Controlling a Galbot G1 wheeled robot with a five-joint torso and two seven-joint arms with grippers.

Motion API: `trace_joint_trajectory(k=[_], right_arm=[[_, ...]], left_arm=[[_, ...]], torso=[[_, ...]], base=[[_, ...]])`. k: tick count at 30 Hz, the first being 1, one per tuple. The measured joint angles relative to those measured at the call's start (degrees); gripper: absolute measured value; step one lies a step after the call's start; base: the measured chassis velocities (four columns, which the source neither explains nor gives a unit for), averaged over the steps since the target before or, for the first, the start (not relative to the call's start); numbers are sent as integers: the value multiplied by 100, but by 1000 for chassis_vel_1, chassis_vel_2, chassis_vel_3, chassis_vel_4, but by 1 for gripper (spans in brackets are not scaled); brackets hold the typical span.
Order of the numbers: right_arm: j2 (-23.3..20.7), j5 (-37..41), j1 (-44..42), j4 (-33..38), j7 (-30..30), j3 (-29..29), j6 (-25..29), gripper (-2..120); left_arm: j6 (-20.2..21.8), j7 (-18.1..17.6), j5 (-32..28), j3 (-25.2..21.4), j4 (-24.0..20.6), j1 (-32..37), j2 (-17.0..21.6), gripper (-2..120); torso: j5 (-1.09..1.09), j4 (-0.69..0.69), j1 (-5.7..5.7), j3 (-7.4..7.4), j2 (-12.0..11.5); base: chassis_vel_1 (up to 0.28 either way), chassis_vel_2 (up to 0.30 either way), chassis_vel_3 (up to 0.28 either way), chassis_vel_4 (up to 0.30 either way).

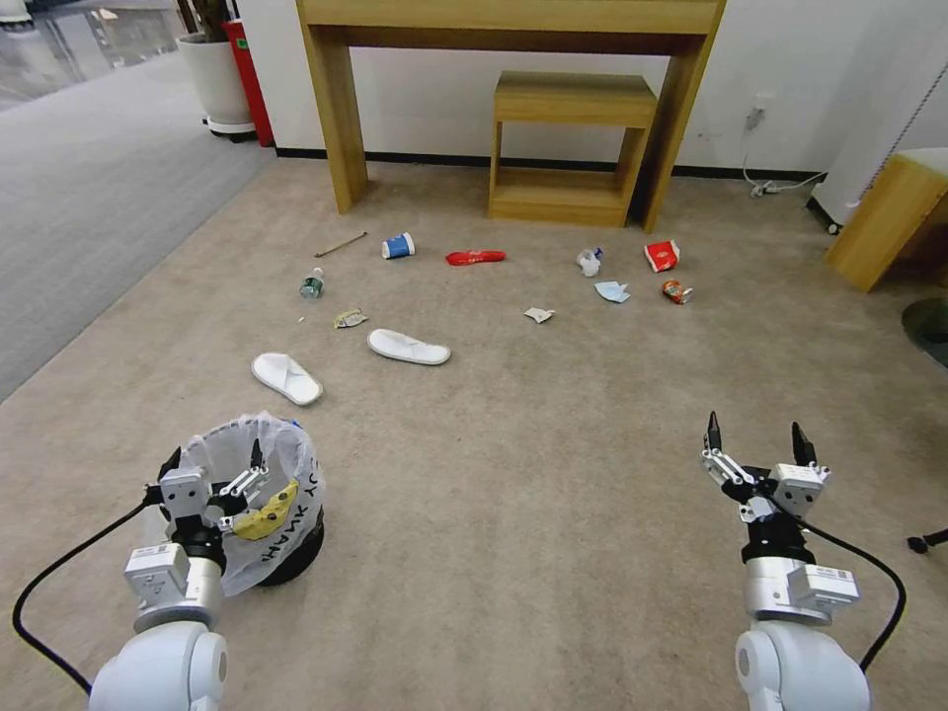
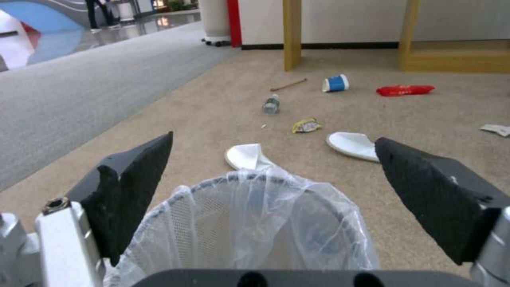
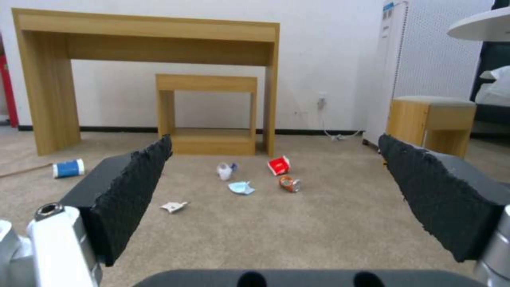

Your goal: Pick up the trash bin and place the garbage on the floor into it.

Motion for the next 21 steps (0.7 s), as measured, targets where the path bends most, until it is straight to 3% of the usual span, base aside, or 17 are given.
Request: trace_joint_trajectory(k=[8, 21], right_arm=[[17, 2, 12, -22, 4, -10, 12, 100], [15, 5, 13, -54, 11, -2, 36, 100]], left_arm=[[-5, 1, 0, -1, 0, 4, -5, 100], [-12, 4, 12, 9, -2, 9, -23, 100]], torso=[[0, 0, 0, 0, 0], [0, 0, 0, 0, 0]], base=[[0, 0, 0, 0], [-72, 63, 66, -66]])
